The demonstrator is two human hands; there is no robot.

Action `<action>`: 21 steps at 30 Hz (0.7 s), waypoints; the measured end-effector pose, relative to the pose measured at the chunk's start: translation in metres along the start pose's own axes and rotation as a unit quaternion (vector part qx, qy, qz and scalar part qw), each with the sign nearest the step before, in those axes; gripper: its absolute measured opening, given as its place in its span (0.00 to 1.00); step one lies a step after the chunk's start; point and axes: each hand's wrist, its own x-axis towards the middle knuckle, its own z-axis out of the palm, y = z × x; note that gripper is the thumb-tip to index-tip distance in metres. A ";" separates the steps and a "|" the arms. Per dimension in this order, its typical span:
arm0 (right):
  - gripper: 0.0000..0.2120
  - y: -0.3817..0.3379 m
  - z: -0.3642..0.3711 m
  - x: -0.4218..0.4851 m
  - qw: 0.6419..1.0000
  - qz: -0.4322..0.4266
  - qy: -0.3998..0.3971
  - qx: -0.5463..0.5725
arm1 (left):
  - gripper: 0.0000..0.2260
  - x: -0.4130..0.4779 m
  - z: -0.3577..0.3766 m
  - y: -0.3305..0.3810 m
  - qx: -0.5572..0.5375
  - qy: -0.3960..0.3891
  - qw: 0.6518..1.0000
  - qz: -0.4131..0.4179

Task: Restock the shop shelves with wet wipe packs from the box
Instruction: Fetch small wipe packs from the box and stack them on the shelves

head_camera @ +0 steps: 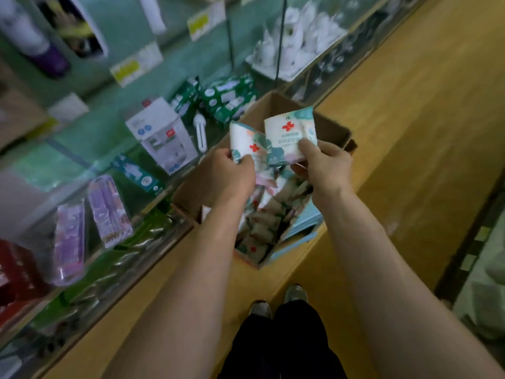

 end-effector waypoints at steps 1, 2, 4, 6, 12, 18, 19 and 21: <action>0.04 -0.013 -0.011 -0.008 0.999 -0.003 0.010 0.031 | 0.10 -0.012 0.003 0.014 -0.055 -0.021 0.998 -0.010; 0.03 -0.027 -0.021 -0.019 0.998 -0.002 0.023 0.066 | 0.09 -0.024 0.007 0.026 -0.107 -0.047 0.993 -0.023; 0.05 -0.048 -0.040 -0.035 0.991 -0.009 0.049 0.122 | 0.07 -0.050 0.017 0.051 -0.187 -0.096 0.977 -0.037; 0.06 -0.066 -0.063 -0.049 0.985 -0.021 0.083 0.149 | 0.10 -0.078 0.030 0.073 -0.223 -0.128 0.966 -0.034; 0.07 -0.111 -0.146 -0.083 0.962 -0.077 0.153 0.211 | 0.16 -0.162 0.078 0.125 -0.245 -0.242 0.939 -0.017; 0.11 -0.142 -0.255 -0.106 0.937 -0.133 0.216 0.238 | 0.12 -0.256 0.144 0.164 -0.198 -0.338 0.919 0.047; 0.11 -0.147 -0.274 -0.110 0.932 -0.144 0.231 0.240 | 0.12 -0.272 0.155 0.168 -0.194 -0.353 0.914 0.053; 0.10 -0.155 -0.310 -0.120 0.920 -0.164 0.254 0.251 | 0.13 -0.304 0.176 0.176 -0.186 -0.383 0.903 0.065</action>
